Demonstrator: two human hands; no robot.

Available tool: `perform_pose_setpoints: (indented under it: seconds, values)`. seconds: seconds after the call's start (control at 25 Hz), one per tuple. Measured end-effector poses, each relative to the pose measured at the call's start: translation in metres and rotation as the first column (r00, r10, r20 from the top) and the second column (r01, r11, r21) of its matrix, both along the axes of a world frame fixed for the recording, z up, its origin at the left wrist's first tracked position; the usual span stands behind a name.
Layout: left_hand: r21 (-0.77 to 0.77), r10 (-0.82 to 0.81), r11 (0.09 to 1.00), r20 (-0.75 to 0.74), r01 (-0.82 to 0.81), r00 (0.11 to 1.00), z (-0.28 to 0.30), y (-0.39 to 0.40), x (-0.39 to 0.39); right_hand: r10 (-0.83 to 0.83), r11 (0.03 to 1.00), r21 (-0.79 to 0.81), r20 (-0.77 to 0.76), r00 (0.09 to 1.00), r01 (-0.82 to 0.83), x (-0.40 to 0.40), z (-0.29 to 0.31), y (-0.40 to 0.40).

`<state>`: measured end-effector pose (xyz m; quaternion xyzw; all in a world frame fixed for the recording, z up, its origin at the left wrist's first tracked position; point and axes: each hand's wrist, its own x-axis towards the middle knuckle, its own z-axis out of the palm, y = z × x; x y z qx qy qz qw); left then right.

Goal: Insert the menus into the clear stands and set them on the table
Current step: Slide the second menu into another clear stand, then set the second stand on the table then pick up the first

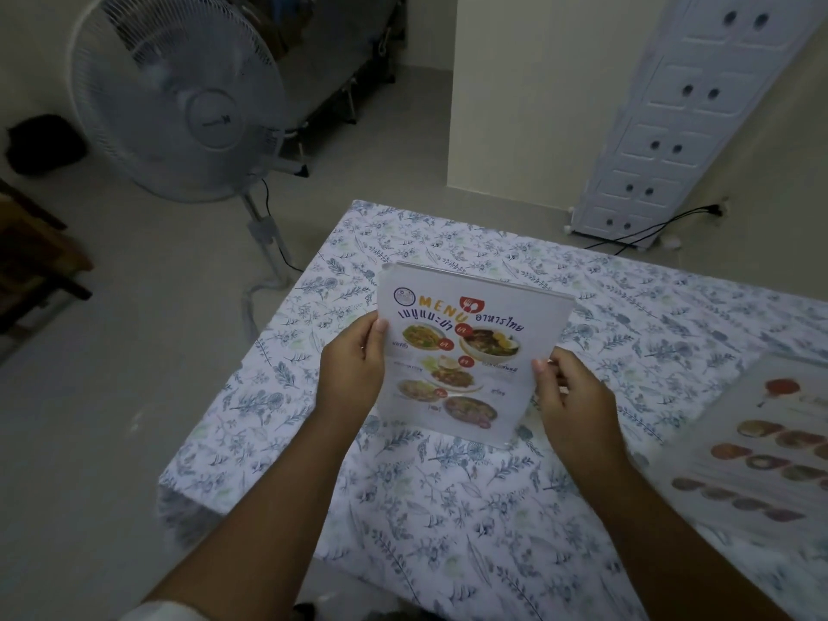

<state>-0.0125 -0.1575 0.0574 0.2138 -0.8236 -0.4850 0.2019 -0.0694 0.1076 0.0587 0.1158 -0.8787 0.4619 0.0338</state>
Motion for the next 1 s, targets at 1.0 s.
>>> perform_pose_setpoints:
  seconds: [1.0]
  values:
    - [-0.191,-0.547,0.785,0.231,0.589,0.805,-0.009,0.282,-0.009,-0.344,0.820,0.482,-0.016,0.939,0.308,0.067,0.021,0.261]
